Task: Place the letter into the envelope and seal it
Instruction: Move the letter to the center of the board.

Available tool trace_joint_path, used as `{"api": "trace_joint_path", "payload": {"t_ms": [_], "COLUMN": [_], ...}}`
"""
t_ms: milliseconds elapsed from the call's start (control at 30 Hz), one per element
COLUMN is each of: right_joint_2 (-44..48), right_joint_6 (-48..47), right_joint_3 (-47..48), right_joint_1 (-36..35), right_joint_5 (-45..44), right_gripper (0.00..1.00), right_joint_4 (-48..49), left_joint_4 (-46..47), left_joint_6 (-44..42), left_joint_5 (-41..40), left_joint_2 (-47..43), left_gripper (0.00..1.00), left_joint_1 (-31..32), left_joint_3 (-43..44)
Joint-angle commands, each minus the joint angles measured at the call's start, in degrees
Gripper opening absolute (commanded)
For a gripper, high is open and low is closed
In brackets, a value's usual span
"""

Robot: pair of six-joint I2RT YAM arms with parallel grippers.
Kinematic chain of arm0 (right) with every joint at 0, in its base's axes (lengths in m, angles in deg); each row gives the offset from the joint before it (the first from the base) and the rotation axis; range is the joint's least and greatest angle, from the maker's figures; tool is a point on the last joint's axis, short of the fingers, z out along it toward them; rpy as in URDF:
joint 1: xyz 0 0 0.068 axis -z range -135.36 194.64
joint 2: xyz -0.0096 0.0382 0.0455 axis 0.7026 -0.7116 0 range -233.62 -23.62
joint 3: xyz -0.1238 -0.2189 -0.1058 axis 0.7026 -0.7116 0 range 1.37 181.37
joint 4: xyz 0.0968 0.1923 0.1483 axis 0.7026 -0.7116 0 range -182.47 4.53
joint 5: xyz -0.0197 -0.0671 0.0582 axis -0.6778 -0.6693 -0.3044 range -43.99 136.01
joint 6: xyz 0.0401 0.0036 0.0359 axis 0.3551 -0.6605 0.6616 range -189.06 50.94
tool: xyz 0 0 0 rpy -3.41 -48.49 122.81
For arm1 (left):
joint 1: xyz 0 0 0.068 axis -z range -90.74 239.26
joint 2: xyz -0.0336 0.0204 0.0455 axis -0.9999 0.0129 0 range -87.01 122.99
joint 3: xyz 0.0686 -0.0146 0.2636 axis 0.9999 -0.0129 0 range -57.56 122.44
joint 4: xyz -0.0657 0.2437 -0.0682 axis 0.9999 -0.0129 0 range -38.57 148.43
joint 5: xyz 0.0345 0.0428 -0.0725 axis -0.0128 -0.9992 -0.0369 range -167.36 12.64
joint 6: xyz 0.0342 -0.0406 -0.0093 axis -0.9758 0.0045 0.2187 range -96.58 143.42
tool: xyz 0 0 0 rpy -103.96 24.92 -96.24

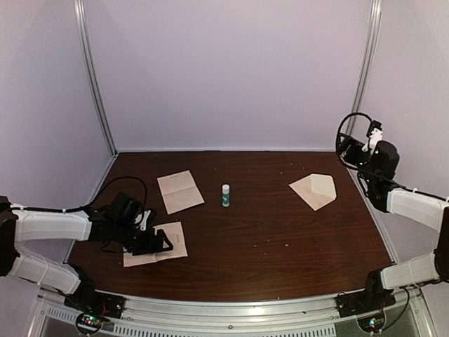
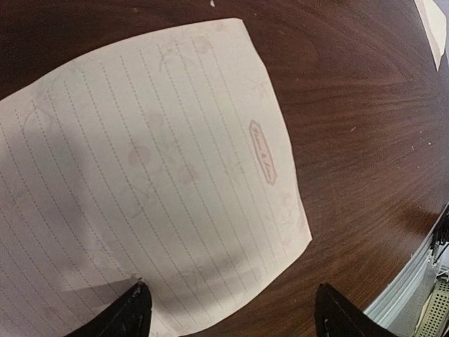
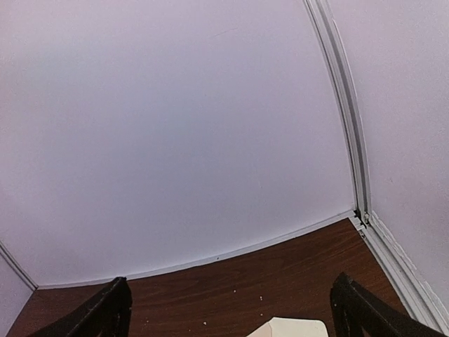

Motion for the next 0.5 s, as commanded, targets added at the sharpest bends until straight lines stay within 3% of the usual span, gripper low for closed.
{"api": "trace_joint_path", "payload": {"t_ms": [0,133,200,333,467], "right_joint_2": [-1.1,-2.1,-2.0,-1.1,0.0], "right_joint_6": [1.4,-0.3,-3.6,-10.0,-6.9], "right_joint_3": [5.3,9.0,11.4,14.7,15.1], "right_joint_1": [-0.7,-3.8,-7.6,-16.3,-22.0], "right_joint_5": [3.7,8.8,7.7,1.4,-1.7], "right_gripper": [0.99,0.97,0.96,0.96,0.97], "right_joint_4": [-0.5,-2.6,-6.9,-14.5,-19.5], "left_joint_4": [-0.2,-4.9,-8.9,-8.6,-2.8], "left_joint_6": [3.6,3.4,1.4,-2.4,-4.9], "left_joint_5": [-5.8,-13.6,-15.3,-10.5,-8.5], "left_joint_2": [-3.7,-8.5,-9.0,-7.3,-4.4], "left_gripper": [0.83,0.91,0.96,0.98,0.97], "left_joint_1": [4.7,4.7,1.7,-5.9,-7.8], "left_joint_3": [4.4,11.1,14.1,14.7,12.4]}}
